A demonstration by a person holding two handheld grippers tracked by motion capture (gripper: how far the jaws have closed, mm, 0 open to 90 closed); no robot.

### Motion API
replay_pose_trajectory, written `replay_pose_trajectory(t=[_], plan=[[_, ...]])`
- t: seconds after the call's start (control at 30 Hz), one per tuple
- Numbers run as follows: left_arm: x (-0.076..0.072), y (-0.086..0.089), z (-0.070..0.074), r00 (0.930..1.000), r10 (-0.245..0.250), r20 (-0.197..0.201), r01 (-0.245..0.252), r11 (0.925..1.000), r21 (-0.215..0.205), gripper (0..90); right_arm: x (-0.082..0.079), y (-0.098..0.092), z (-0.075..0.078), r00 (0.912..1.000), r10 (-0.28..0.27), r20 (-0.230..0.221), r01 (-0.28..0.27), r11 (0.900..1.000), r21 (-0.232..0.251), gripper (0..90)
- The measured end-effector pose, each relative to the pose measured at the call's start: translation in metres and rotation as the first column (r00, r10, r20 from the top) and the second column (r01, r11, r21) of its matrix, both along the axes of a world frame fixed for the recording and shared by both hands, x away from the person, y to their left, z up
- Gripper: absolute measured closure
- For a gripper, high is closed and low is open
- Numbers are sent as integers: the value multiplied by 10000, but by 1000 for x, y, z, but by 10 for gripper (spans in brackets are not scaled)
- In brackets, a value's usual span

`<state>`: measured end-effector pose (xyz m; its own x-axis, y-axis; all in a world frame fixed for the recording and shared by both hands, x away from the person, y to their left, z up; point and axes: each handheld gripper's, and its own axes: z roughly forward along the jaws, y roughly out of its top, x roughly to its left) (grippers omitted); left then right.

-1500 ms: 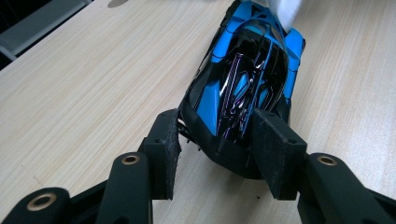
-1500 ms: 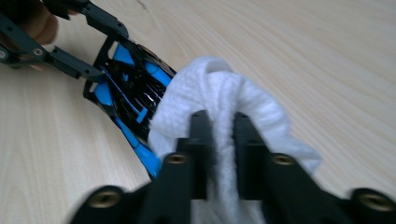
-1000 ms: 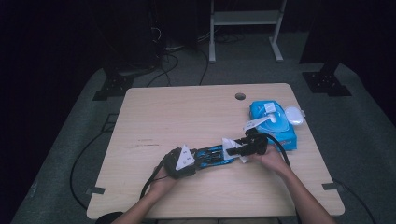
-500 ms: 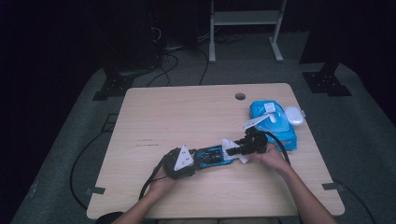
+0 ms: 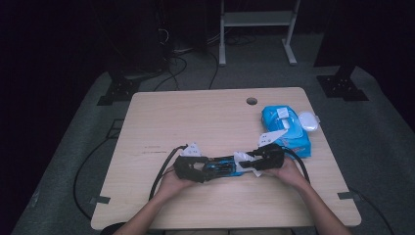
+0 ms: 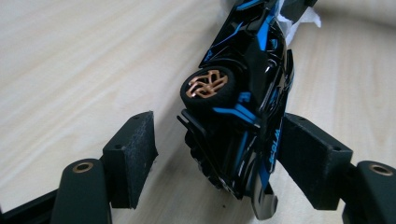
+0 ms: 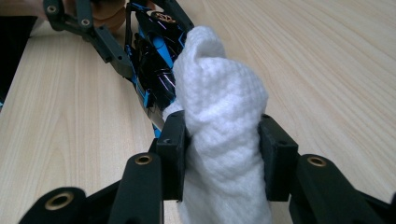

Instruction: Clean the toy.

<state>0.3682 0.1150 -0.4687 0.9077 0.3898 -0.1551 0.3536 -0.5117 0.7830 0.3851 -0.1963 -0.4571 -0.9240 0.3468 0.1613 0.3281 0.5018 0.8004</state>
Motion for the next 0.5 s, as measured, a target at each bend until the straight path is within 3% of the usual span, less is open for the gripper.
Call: replay_pose_trajectory(t=[0.03,0.1,0.2,0.33,0.37,0.5], plan=[[-1,-3,3,9992,-300,253,298,9995,96,443,0,0,1,10000,-85,39,86,9999,-91,586],[0,-6,4,9982,-301,510,286,9991,301,444,-1,0,2,9994,-163,289,169,9996,-204,585],[4,-7,4,9979,-244,595,223,9991,359,451,-2,0,4,9979,-326,565,346,9988,-341,584],[7,-14,7,9910,-70,1337,-51,9960,894,450,0,0,5,9926,-745,954,797,9955,-522,576],[9,-18,6,9886,83,1503,-225,9954,930,453,1,1,8,9879,-1000,1182,1097,9908,-787,563],[9,-21,4,9893,321,1420,-428,9965,724,455,4,-1,11,9823,-1378,1271,1513,9831,-1035,536]])
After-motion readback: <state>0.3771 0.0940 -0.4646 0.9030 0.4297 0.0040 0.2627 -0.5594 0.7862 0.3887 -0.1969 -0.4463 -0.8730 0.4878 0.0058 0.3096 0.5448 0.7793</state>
